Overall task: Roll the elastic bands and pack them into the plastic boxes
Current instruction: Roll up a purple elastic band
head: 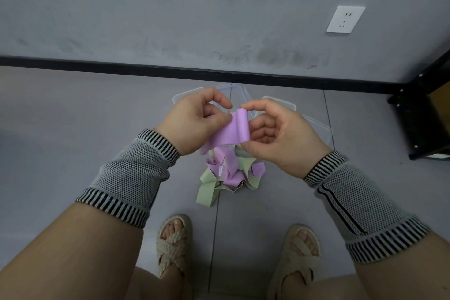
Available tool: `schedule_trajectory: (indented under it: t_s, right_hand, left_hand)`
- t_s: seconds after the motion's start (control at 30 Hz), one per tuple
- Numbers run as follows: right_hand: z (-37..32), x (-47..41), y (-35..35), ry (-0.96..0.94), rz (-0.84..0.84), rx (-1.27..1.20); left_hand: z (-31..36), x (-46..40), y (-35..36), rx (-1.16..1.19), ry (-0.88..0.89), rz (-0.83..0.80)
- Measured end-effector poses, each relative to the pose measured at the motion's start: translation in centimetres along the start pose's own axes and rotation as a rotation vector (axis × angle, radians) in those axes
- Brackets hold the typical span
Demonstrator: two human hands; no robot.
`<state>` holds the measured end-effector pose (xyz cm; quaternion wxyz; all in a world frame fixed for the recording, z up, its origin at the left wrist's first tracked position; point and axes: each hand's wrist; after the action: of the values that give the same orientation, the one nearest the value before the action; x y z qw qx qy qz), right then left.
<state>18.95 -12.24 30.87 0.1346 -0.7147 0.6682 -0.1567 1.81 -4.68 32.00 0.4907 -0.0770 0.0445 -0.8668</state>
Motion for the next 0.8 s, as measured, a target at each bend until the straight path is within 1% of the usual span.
schedule_trajectory:
  t_s: [0.17,0.4,0.67,0.8]
  right_hand:
    - [0.1,-0.1,-0.1,-0.019,0.043,0.018]
    - [0.2,-0.3,0.2,-0.051,0.088,0.092]
    - [0.0,-0.4,0.4,-0.076,0.106,0.180]
    - [0.3,-0.5,0.5,-0.082,0.121,0.231]
  left_hand:
    - [0.2,0.0,-0.2,-0.004,0.041,0.040]
    - [0.5,0.0,-0.2,-0.036,0.068,0.051]
    - [0.6,0.0,0.7,0.038,0.076,0.081]
    - [0.6,-0.2,1.3,0.025,0.090,0.123]
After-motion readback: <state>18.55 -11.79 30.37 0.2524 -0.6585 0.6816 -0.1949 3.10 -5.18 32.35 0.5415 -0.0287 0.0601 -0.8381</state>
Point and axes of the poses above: each hand's wrist, its own x-axis away from the middle knuckle, its own y-axis out of the palm, z = x × y, and after that the axes turned 15 degrees about x, right-handed
